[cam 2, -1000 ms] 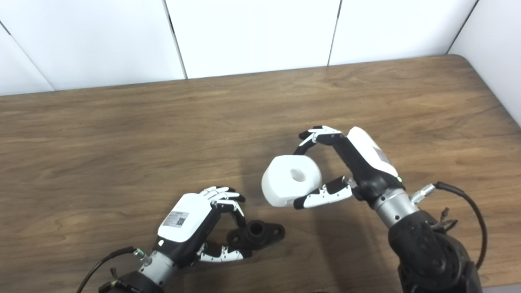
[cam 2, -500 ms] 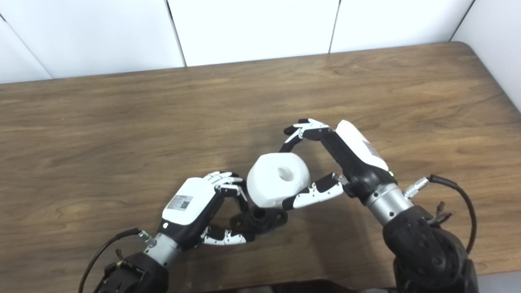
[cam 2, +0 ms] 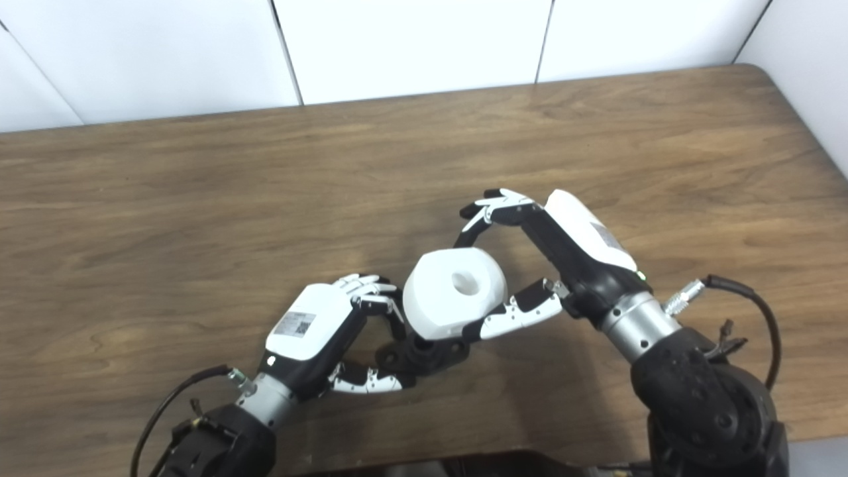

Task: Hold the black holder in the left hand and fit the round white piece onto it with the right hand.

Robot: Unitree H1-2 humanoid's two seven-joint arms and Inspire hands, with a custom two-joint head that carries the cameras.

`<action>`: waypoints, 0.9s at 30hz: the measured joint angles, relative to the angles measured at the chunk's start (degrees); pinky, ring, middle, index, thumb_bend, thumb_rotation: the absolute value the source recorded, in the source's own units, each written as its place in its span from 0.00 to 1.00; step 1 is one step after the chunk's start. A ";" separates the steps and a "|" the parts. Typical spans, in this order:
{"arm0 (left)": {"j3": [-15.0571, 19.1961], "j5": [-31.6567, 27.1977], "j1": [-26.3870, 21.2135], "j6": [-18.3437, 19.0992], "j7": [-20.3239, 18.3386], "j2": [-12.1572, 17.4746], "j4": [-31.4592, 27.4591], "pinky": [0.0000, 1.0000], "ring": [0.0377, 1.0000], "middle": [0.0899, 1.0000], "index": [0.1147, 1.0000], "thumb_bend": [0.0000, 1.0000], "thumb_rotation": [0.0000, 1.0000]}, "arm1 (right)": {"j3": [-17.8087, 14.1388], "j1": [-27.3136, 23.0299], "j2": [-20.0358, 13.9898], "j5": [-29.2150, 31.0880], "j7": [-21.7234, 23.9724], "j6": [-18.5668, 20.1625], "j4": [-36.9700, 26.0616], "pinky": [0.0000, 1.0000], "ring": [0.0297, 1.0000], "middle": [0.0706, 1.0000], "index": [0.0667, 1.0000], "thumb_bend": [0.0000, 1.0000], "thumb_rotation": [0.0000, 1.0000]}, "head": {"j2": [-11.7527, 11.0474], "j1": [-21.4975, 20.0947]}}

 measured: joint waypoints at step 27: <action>-0.29 0.71 -0.42 0.78 -0.89 -0.12 -0.35 0.87 0.86 0.78 0.42 0.52 0.05 | 6.95 3.70 -0.47 -1.77 -5.04 -0.70 3.21 0.81 0.91 0.77 0.45 0.52 0.13 | 0.62 0.35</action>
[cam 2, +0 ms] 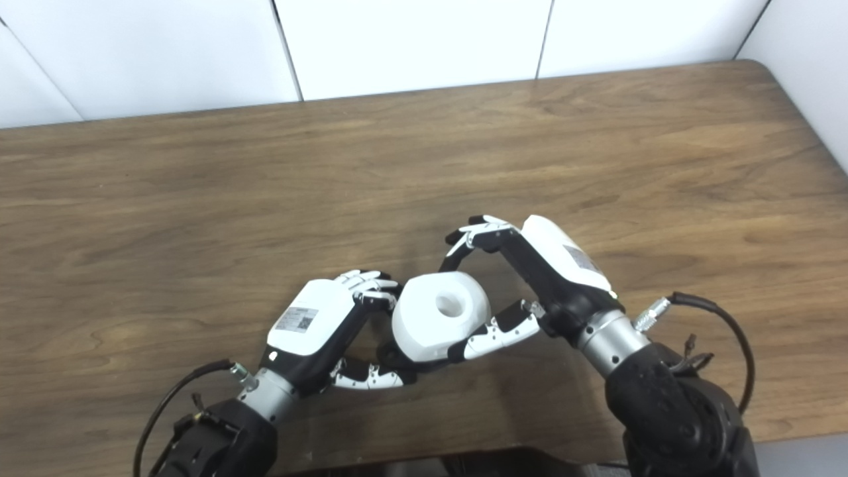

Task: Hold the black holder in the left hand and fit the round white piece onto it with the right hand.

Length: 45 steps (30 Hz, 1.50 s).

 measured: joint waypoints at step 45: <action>-0.06 0.67 -0.24 0.60 -1.21 -0.21 -0.48 0.87 0.86 0.77 0.42 0.52 0.05 | 3.27 1.17 -2.51 -1.33 -2.98 -2.51 0.96 0.79 0.91 0.75 0.44 0.52 0.13 | 0.88 0.18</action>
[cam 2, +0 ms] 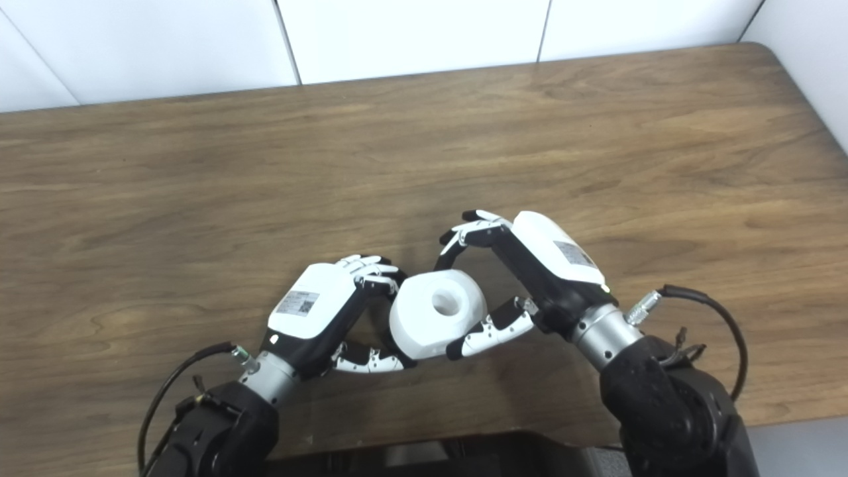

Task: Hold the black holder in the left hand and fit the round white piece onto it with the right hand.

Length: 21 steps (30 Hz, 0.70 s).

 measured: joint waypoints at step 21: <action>-0.04 0.45 -0.04 0.99 -0.04 -0.66 0.00 0.87 0.86 0.77 0.42 0.52 0.05 | 2.27 1.79 -0.37 -3.71 -6.62 -12.60 2.77 0.98 0.93 0.77 0.45 0.52 0.13 | -0.18 0.35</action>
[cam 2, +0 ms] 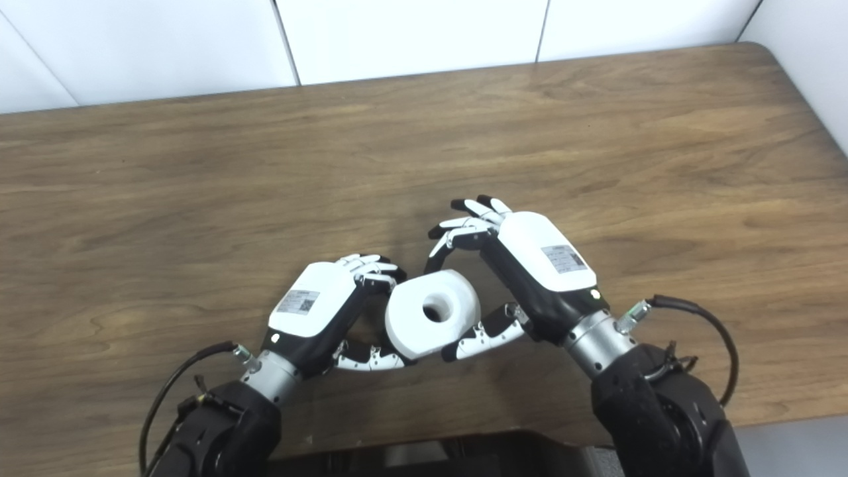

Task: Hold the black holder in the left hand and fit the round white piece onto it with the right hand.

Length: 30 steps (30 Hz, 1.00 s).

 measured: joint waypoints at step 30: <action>-0.08 1.06 -0.08 1.06 -0.18 -0.58 -0.18 0.87 0.87 0.78 0.42 0.52 0.05 | 1.40 -2.16 0.54 -2.72 3.10 0.09 0.01 0.96 0.93 0.76 0.45 0.52 0.13 | 0.62 0.44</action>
